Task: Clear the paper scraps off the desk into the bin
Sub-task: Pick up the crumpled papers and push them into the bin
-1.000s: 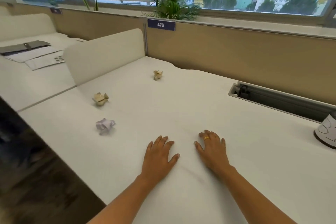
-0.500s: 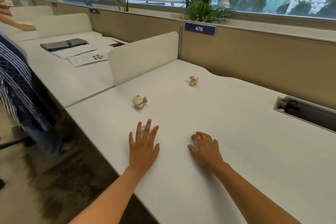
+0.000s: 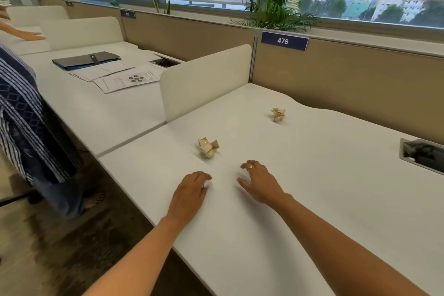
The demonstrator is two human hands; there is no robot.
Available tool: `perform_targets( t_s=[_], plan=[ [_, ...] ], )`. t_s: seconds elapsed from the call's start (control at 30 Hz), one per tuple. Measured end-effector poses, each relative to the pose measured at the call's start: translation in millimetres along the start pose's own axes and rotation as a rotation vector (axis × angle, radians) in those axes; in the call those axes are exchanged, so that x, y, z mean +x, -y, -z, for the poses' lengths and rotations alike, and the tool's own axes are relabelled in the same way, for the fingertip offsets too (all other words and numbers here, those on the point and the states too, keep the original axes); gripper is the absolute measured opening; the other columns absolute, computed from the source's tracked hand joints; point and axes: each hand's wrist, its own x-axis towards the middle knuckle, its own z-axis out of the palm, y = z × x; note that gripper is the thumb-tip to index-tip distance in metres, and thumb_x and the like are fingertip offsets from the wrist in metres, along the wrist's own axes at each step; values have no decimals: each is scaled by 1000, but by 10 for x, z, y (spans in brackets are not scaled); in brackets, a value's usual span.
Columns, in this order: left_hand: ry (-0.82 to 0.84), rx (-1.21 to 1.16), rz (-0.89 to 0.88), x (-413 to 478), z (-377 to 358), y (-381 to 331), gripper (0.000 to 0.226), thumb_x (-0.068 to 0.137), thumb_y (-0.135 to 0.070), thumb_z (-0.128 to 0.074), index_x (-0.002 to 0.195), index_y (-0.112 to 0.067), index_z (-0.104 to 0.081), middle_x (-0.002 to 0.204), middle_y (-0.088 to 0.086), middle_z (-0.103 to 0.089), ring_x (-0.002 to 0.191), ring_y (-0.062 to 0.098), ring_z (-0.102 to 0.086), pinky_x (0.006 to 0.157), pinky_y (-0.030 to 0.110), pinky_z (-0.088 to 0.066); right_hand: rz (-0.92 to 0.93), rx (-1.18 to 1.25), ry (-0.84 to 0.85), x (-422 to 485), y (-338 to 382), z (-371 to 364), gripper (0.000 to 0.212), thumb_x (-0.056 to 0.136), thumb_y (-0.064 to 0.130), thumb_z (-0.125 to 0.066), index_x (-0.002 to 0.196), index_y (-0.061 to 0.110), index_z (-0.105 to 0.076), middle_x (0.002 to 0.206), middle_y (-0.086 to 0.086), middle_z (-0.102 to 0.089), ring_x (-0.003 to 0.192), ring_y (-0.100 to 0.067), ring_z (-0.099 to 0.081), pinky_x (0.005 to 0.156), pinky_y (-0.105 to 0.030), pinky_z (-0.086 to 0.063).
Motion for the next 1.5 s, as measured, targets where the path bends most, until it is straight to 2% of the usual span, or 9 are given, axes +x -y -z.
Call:
perform_targets(
  t_s=[0.17,0.47,0.6,0.73,0.9,1.13,1.33,1.43,1.5],
  plan=[
    [-111,-111,201,185,211,401,21,89,-7,-57,108,-4,-62,111,13,-65,100,27,-58,84,26,-43,65,27,28,396,396,-25,56,93,37,-50,141,17,-31,152,-5,-24,136,-26,-32,108,-38,-36],
    [-122,-87,207,337,141,612,17,90,-5,-52,104,-6,-62,108,10,-62,103,23,-52,83,22,-39,-37,223,67,1004,817,-112,75,90,33,-56,149,19,-12,158,-12,-7,145,-27,-19,112,-37,-30],
    [-118,-71,226,347,134,634,21,90,-9,-52,110,-8,-60,120,11,-57,116,26,-49,94,29,-41,1,125,105,1139,905,-202,69,90,34,-55,148,23,-18,158,-13,-6,143,-31,-23,111,-40,-32],
    [-62,-80,273,366,127,617,33,92,-22,-52,124,-12,-54,139,8,-46,131,21,-38,108,33,-34,106,-61,85,1135,924,-293,52,96,32,-43,143,14,-31,155,-10,-20,141,-29,-23,107,-42,-37],
    [-45,-54,281,368,138,616,35,96,-21,-44,128,-14,-51,142,7,-43,134,20,-36,111,32,-30,159,-57,20,1008,898,-337,34,100,17,-35,127,2,-49,135,-11,-44,117,-31,-47,94,-41,-47],
    [-55,-34,256,353,167,619,32,94,-13,-47,125,-8,-54,136,11,-50,129,25,-42,108,35,-34,2,186,31,739,796,-262,27,94,6,-39,109,-8,-57,119,-16,-55,106,-32,-52,90,-37,-46],
    [-12,42,165,311,115,518,32,90,-4,-52,122,-4,-57,133,15,-53,126,31,-44,105,38,-37,-57,375,26,314,619,-45,20,90,3,-43,98,-3,-60,101,-15,-55,93,-27,-50,80,-36,-39],
    [-38,5,180,292,44,369,29,89,-1,-53,118,-1,-59,130,18,-54,122,34,-46,104,41,-38,-60,286,-24,93,390,63,19,88,1,-44,96,0,-62,87,-8,-50,81,-22,-43,72,-32,-38],
    [-82,-48,222,284,-40,193,27,88,2,-53,113,1,-61,127,19,-56,117,36,-49,99,43,-41,-90,284,-47,-58,180,137,17,85,2,-44,93,-4,-58,79,-6,-41,74,-21,-34,61,-28,-28]
  ],
)
